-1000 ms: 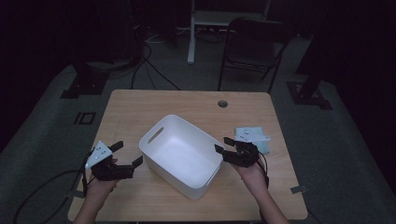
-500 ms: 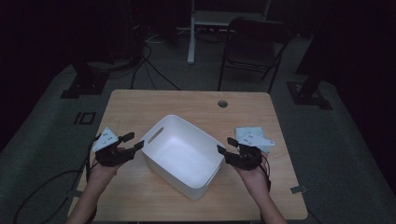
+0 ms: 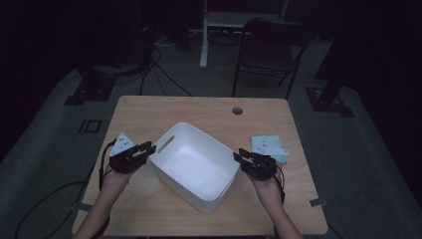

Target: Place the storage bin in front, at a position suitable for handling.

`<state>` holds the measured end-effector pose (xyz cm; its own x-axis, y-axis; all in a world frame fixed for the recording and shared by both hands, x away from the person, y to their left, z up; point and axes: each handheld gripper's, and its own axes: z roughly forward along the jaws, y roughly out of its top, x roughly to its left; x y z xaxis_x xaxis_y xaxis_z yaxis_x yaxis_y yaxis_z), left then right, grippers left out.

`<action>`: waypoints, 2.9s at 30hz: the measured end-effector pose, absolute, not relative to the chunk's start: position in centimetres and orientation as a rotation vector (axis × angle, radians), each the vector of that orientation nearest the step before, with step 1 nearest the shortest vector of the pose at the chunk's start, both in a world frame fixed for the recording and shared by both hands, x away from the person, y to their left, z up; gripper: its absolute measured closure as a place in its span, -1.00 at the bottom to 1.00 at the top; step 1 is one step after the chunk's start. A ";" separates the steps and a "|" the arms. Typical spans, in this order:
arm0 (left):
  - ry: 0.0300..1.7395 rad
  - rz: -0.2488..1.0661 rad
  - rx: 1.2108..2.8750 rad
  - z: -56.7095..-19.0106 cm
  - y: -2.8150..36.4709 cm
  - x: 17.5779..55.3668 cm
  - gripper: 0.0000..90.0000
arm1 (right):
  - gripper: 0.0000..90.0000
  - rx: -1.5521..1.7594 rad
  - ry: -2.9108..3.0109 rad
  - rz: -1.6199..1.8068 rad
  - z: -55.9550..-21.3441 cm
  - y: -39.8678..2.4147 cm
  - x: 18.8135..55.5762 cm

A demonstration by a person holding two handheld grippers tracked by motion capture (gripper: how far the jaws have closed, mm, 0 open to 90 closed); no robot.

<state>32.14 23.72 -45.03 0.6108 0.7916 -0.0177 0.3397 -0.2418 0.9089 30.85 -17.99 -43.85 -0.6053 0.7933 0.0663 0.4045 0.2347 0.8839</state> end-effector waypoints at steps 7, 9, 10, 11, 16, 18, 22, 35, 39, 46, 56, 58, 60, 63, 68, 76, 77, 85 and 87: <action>0.944 0.515 1.837 -44.9 23.5 32.4 0.71 | 0.80 1.118 2.154 1.321 -44.1 -17.8 31.2; 0.944 0.533 1.848 -44.8 23.3 32.3 0.73 | 0.83 1.116 2.147 1.307 -44.2 -17.7 31.3; 0.944 0.540 1.852 -44.8 23.3 32.2 0.74 | 0.85 1.114 2.148 1.300 -44.2 -17.6 31.2; 0.940 0.553 1.857 -44.8 23.2 32.1 0.73 | 0.86 1.113 2.144 1.289 -44.1 -17.5 31.2; 0.939 0.567 1.859 -44.7 23.2 31.3 0.73 | 0.89 1.121 2.132 1.283 -44.1 -17.4 31.7; 0.942 0.564 1.856 -44.7 23.2 31.0 0.72 | 0.89 1.124 2.128 1.284 -44.1 -17.4 31.8; 0.946 0.566 1.846 -44.8 23.3 30.4 0.72 | 0.88 1.126 2.130 1.293 -44.2 -17.3 32.1; 0.961 0.522 1.815 -44.9 23.5 28.1 0.68 | 0.78 1.127 2.160 1.299 -44.2 -17.1 33.7; 0.945 0.530 1.828 -44.8 23.3 27.3 0.68 | 0.77 1.132 2.163 1.308 -44.2 -17.2 34.0; 0.956 0.524 1.826 -44.7 23.0 25.8 0.68 | 0.74 1.131 2.157 1.327 -44.3 -17.1 34.5; 0.938 0.518 1.841 -44.6 22.6 23.6 0.66 | 0.68 1.123 2.172 1.357 -44.4 -17.0 35.2; 0.926 0.511 1.841 -44.7 22.5 23.1 0.66 | 0.66 1.116 2.172 1.356 -44.4 -17.0 35.2; 0.924 0.504 1.832 -44.7 22.5 22.8 0.66 | 0.64 1.112 2.173 1.361 -44.4 -16.9 35.3; 0.920 0.464 1.824 -44.8 22.6 22.8 0.52 | 0.54 1.121 2.187 1.377 -44.5 -17.0 35.5; 0.938 0.471 1.789 -44.5 23.3 24.1 0.38 | 0.32 1.122 2.136 1.387 -43.5 -17.4 34.7; 0.919 0.493 1.759 -43.9 23.9 28.9 0.08 | 0.16 1.213 2.090 1.424 -43.5 -19.4 33.1; 0.916 0.496 1.762 -43.9 23.9 29.3 0.08 | 0.19 1.206 2.097 1.418 -43.6 -19.4 32.8; 0.884 0.497 1.804 -43.8 23.3 33.0 -0.01 | 0.20 1.185 2.156 1.375 -44.4 -18.5 31.8; 0.887 0.465 1.823 -44.1 23.0 33.8 0.02 | 0.23 1.180 2.145 1.363 -44.5 -18.3 31.6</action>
<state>33.77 22.95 -44.14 0.6549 0.7514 -0.0806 0.3609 -0.2172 0.9070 31.58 -18.28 -44.47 -0.5982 0.7884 0.1433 0.4645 0.1955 0.8637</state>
